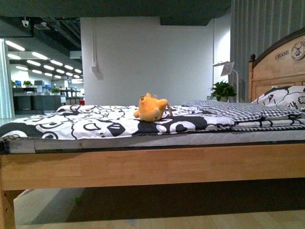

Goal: Put away toys

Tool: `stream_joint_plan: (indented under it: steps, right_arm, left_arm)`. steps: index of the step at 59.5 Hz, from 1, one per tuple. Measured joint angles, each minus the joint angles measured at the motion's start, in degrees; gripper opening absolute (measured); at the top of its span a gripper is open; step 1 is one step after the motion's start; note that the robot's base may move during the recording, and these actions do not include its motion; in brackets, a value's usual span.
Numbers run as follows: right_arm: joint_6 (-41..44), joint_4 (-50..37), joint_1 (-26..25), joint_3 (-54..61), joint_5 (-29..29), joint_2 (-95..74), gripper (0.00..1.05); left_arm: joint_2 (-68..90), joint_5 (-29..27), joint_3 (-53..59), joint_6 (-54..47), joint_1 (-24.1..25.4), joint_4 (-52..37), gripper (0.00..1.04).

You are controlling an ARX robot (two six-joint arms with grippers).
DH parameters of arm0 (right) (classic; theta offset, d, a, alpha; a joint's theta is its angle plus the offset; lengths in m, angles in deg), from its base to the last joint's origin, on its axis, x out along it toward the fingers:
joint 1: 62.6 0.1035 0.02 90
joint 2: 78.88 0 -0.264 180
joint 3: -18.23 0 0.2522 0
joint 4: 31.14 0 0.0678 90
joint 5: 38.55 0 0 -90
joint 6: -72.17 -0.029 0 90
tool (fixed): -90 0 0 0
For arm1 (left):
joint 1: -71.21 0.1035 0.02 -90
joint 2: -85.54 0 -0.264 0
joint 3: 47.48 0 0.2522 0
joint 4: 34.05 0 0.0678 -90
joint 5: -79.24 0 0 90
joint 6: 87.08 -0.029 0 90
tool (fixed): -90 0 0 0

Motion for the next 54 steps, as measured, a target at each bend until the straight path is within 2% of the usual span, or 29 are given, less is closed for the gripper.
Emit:
stream_joint_plan:
  steps: [54]
  right_arm:
    - [0.0, 0.0, 0.0, 0.0, 0.02, 0.0, 0.98]
  left_arm:
    - [0.0, 0.0, 0.0, 0.0, 0.0, 0.0, 0.98]
